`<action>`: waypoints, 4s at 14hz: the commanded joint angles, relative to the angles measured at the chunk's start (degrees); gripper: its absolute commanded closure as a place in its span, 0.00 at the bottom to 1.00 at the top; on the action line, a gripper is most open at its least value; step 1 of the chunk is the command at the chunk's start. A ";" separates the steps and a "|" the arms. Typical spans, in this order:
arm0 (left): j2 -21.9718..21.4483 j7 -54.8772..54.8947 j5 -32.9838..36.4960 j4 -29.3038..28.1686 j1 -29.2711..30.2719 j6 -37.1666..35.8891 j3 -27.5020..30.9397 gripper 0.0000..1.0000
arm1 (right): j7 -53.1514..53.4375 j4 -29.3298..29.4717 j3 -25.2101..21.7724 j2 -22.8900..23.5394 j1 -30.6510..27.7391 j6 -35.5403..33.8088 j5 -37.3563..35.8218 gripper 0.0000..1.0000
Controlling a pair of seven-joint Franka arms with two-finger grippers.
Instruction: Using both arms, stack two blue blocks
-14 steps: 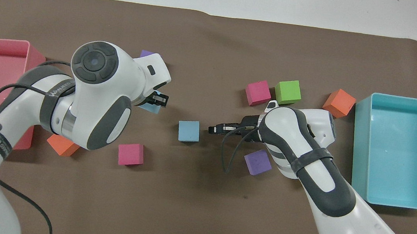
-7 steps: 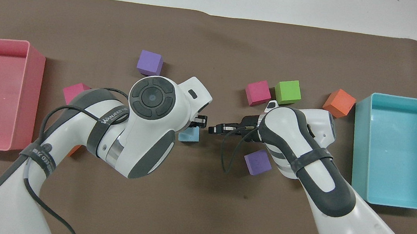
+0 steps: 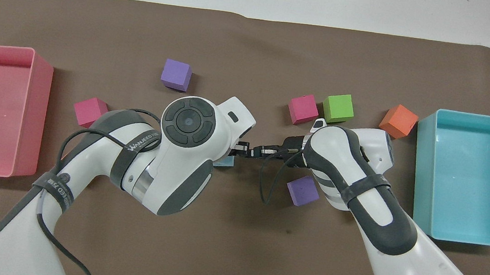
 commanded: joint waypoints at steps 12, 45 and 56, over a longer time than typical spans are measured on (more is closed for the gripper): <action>-0.36 -1.14 -1.41 -2.54 -1.22 0.08 1.05 0.55 | -2.08 -0.76 0.26 -0.13 0.76 1.85 1.64 1.00; -0.19 -0.71 -2.73 -2.71 -1.31 2.63 1.13 0.00 | 10.64 2.40 -0.27 -3.38 -0.12 1.85 -16.27 1.00; -13.45 15.97 -2.11 -2.27 9.66 -14.04 1.92 0.00 | 11.64 3.46 -0.70 -9.27 -4.16 0.88 -38.40 0.00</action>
